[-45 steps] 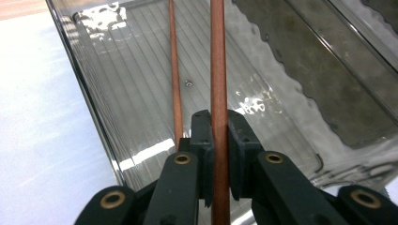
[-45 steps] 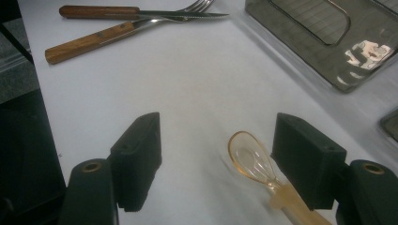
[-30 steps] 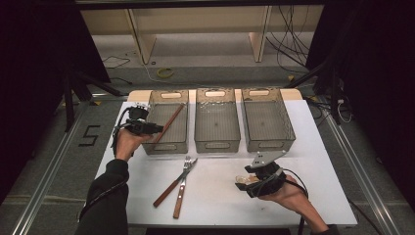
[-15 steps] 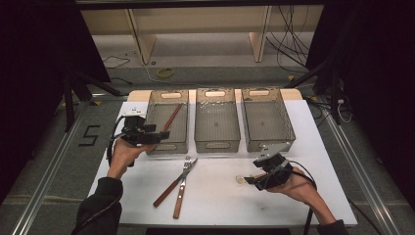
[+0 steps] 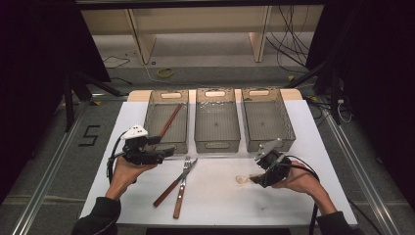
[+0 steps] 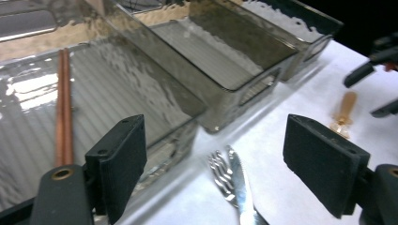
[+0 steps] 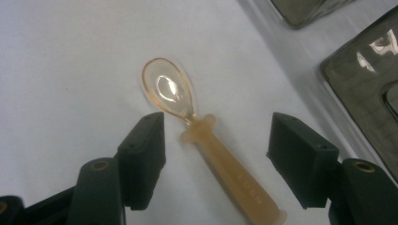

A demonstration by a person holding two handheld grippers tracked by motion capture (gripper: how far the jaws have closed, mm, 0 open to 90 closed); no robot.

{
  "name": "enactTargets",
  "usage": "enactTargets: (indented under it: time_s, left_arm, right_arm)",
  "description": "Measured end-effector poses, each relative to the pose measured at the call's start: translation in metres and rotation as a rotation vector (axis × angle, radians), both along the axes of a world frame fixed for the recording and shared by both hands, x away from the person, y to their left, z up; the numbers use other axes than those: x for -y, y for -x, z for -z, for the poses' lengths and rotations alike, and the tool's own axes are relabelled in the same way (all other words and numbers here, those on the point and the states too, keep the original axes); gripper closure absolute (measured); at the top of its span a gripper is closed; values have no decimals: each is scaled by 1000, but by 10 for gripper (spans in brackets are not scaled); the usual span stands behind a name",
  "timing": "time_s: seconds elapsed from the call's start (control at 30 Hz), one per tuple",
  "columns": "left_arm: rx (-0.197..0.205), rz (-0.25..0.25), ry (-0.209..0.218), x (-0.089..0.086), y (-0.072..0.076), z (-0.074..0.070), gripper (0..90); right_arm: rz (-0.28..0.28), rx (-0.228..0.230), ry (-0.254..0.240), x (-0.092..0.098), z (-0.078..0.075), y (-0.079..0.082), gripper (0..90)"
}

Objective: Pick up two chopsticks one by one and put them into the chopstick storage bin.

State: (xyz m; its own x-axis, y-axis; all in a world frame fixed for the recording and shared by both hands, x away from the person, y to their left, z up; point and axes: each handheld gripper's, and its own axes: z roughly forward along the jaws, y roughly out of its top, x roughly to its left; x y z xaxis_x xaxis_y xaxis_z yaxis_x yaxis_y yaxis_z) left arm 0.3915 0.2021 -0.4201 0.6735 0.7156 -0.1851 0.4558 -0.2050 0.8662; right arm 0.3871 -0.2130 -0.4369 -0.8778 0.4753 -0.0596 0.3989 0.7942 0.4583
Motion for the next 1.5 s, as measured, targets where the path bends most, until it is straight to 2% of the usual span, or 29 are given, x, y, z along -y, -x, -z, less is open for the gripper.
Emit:
enactTargets:
  time_s: [0.1,0.17,0.2,0.5,0.6,1.13,1.37,1.5]
  left_arm:
    - [37,-1,-10,2,9,3,212]
    - [44,-7,-3,1,12,5,208]
    - [42,-10,7,2,13,6,208]
    - [39,9,-23,10,24,18,186]
    - [36,11,-19,10,26,21,182]
    - [39,10,-8,7,38,26,169]
    - [43,16,-35,9,39,30,168]
    - [40,21,-35,9,39,32,169]
  right_arm:
    - [-11,-6,20,1,2,-4,398]
    - [-9,-12,34,2,4,-6,400]
    - [-6,-22,39,2,5,-7,401]
    - [-27,-26,78,0,10,-10,426]
    - [-38,-25,83,-1,12,-11,433]
    - [-48,-46,114,-3,15,-17,449]
    - [-64,-43,125,-3,16,-18,470]
    - [-70,-49,123,-1,16,-19,480]
